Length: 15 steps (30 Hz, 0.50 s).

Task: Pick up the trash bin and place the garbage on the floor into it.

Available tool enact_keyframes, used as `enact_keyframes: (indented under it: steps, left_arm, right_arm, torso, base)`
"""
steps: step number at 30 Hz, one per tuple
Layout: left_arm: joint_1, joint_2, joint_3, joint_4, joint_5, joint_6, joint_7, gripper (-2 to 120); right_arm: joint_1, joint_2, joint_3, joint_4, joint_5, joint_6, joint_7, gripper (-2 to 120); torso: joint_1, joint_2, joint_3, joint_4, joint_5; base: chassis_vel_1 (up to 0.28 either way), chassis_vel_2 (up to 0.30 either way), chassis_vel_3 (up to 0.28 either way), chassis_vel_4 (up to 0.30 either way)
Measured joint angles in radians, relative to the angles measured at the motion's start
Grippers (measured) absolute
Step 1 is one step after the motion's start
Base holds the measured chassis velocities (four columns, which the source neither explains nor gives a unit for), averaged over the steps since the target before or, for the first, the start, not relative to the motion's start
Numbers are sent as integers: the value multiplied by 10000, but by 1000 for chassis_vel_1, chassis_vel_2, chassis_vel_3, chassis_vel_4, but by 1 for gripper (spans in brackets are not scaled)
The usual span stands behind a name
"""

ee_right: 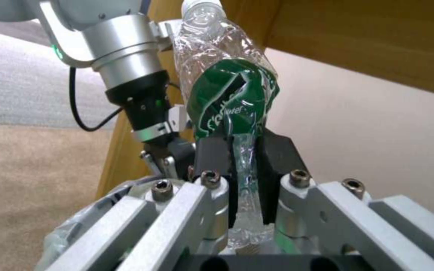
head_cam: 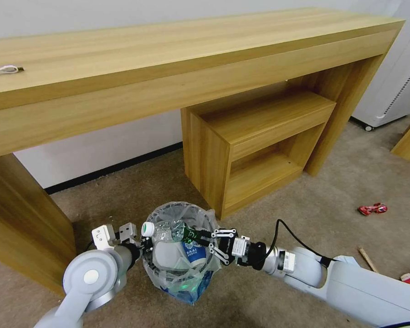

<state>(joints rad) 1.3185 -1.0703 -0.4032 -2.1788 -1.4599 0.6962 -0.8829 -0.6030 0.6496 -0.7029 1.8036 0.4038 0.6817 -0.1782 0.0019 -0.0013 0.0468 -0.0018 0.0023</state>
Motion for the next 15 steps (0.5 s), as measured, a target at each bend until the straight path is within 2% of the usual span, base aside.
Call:
enact_keyframes:
  steps: [12, 15]
  left_arm:
    - [57, -199, 153, -168, 53, -9, -76, 0]
    - [110, -210, 159, -235, 58, -6, -76, 0]
  right_arm:
    - [-89, 265, -210, -482, -292, 22, 66, 7]
    - [-149, 271, -201, -512, -338, 33, 46, 14]
  torso:
    - [0, 0, 0, 0, 0]
    - [0, 0, 0, -1, 0]
  base:
    - [0, 0, 0, 0]
    - [0, 0, 0, 0]
